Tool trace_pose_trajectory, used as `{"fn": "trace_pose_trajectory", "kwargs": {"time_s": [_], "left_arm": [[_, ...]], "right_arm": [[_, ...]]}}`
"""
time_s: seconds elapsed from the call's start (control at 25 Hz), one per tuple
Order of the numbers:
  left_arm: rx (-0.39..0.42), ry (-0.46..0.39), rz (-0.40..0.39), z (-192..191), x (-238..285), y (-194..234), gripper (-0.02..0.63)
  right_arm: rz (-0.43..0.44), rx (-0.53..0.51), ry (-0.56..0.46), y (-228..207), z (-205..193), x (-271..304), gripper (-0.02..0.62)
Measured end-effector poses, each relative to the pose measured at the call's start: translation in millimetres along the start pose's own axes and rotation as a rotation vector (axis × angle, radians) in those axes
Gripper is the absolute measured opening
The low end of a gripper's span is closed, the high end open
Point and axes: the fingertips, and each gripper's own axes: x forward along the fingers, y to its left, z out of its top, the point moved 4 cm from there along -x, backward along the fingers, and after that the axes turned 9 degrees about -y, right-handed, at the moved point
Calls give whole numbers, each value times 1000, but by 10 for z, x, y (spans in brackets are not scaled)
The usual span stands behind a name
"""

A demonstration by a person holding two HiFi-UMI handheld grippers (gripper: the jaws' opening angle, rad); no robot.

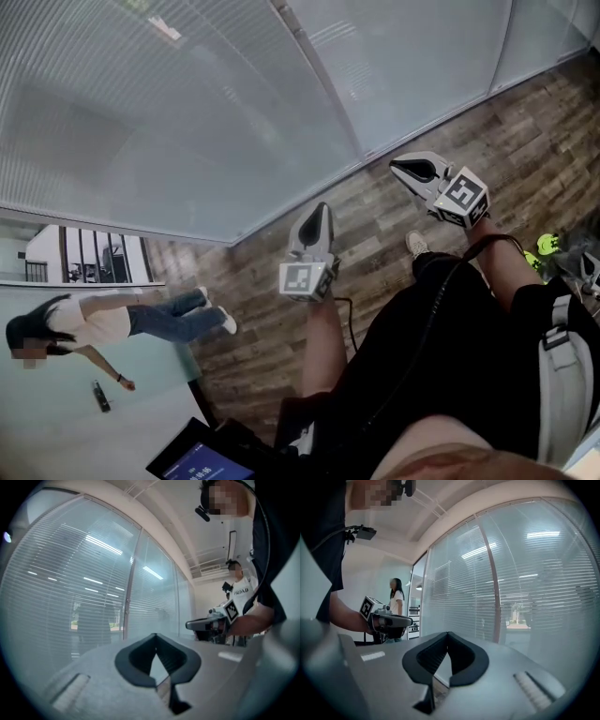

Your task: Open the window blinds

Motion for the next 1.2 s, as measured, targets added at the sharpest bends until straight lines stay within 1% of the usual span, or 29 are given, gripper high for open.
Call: {"fn": "trace_pose_trajectory", "kwargs": {"time_s": [0.12, 0.28, 0.44, 0.56, 0.76, 0.92, 1.04, 1.2], "left_arm": [[18, -14, 9, 86, 205, 48, 2], [7, 15, 44, 39, 464, 231, 2], [32, 18, 58, 45, 685, 280, 3], [43, 24, 72, 53, 830, 298, 2], [65, 20, 85, 69, 986, 378, 3], [77, 53, 125, 151, 1139, 373, 3], [101, 28, 100, 127, 1249, 402, 3], [118, 33, 93, 129, 1401, 405, 2]], "right_arm": [[17, -4, -6, -178, 24, 111, 6], [35, 6, -10, -485, 50, 331, 6], [57, 7, -24, -734, 72, 424, 6], [68, 30, -37, -911, 123, 474, 6], [104, 19, -39, -1046, 161, 595, 6], [113, 19, -63, -1194, 158, 645, 6], [114, 25, -75, -1324, 176, 668, 6], [114, 27, -83, -1475, 172, 676, 6]]}}
